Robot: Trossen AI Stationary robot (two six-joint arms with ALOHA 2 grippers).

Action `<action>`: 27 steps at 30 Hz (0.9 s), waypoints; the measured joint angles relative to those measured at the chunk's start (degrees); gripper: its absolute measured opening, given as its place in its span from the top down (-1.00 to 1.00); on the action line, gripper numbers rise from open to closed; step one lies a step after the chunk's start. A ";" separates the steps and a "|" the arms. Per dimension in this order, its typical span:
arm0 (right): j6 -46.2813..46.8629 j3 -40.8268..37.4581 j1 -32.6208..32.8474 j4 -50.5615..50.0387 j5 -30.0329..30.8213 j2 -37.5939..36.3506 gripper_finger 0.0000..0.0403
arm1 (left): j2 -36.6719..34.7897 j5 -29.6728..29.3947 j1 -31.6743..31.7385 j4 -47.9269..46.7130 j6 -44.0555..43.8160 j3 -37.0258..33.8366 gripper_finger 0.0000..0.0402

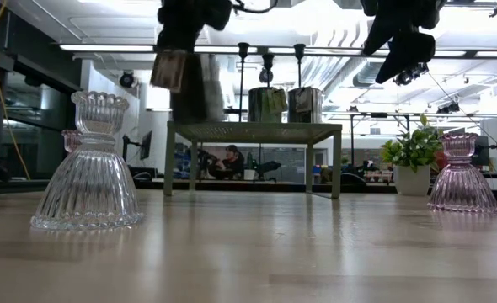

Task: Pick & Place candle stick holders
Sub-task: Put the silver scented candle on the shelf aligned with the silver scented candles

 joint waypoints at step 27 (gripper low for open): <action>-0.03 0.00 0.00 0.04 1.17 0.00 -0.95 | 5.58 0.87 23.97 4.40 11.43 12.55 1.00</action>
